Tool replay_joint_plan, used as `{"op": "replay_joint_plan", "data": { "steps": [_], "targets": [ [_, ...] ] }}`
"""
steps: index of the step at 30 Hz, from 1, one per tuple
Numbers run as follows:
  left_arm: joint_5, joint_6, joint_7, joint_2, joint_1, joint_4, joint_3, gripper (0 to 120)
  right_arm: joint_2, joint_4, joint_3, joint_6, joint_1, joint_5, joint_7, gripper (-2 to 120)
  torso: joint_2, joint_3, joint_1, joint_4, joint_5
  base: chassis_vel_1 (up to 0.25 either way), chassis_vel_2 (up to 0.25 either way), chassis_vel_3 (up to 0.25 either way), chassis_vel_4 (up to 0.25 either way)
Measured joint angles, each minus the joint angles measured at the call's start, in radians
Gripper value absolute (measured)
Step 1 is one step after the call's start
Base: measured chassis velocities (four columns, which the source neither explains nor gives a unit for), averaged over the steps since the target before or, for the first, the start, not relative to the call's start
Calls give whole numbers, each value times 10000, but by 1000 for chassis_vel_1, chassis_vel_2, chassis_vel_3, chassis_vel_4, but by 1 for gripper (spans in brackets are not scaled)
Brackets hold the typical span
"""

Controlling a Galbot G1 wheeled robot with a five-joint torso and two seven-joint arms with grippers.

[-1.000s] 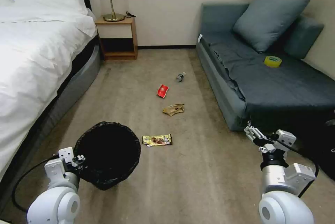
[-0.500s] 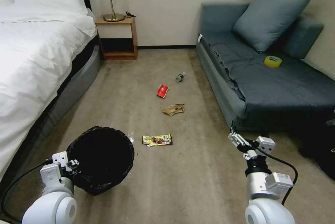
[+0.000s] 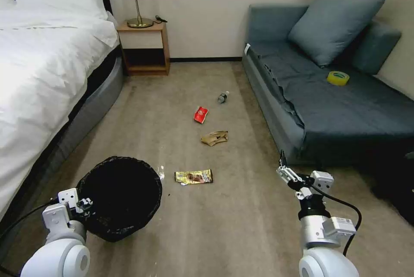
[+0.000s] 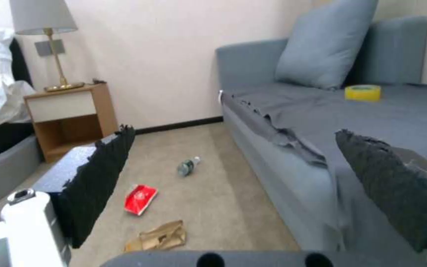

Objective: Pick up the trash bin, then pick up the garbage on the floor and place it into the trash bin.

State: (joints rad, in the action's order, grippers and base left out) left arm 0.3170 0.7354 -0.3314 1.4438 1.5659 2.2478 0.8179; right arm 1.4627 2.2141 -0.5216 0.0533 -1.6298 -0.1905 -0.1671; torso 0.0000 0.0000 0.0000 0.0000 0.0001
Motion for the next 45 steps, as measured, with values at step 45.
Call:
{"op": "replay_joint_plan", "data": {
  "steps": [45],
  "targets": [
    [406, 0, -41, -542, -951, -996, -359, 2, -4929, -3597, 2689, 376, 2715, -1026, 2891, 100, 0, 1, 0, 0, 0, -88, 87, 88, -88]
  ]
}}
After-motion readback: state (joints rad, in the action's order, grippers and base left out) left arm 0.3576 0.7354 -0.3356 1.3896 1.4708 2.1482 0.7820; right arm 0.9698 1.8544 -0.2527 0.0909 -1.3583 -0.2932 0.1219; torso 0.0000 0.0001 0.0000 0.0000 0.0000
